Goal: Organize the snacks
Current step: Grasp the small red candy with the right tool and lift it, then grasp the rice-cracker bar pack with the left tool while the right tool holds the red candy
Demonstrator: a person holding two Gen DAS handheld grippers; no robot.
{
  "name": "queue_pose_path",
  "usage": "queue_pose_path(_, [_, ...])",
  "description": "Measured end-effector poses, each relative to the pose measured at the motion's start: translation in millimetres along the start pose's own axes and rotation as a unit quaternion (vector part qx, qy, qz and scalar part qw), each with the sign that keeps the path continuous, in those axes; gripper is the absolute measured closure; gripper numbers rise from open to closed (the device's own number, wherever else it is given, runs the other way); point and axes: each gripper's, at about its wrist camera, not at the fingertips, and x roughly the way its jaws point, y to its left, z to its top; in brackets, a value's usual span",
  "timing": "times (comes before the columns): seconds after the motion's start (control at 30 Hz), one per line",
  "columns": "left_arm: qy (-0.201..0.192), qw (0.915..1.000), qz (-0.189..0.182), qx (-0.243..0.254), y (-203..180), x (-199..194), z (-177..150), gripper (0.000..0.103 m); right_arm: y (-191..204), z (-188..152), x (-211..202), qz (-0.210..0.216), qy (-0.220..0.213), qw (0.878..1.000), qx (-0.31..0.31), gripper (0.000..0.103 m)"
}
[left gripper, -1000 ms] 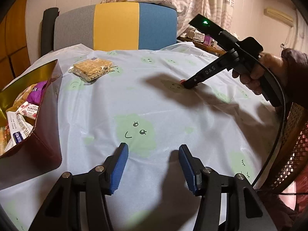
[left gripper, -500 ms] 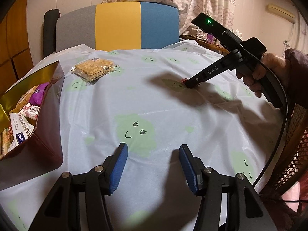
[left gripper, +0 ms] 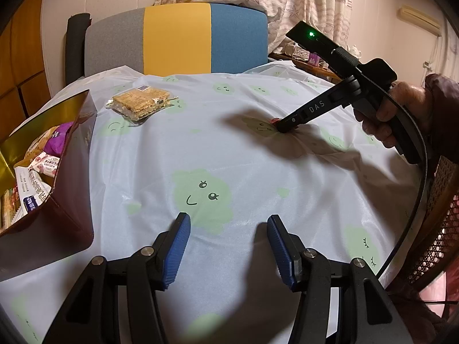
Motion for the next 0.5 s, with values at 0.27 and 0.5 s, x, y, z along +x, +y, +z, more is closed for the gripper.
queue_pose_path(0.27, [-0.001, 1.0000, 0.002, 0.000, -0.8, -0.3, -0.4, 0.047, 1.0, -1.3, -0.9, -0.005, -0.001, 1.000, -0.002, 0.086])
queue_pose_path(0.5, [0.000, 1.0000, 0.002, -0.001, -0.4, 0.1, -0.1, 0.046, 10.7, -1.7, 0.9, -0.018, -0.003, 1.000, -0.017, 0.086])
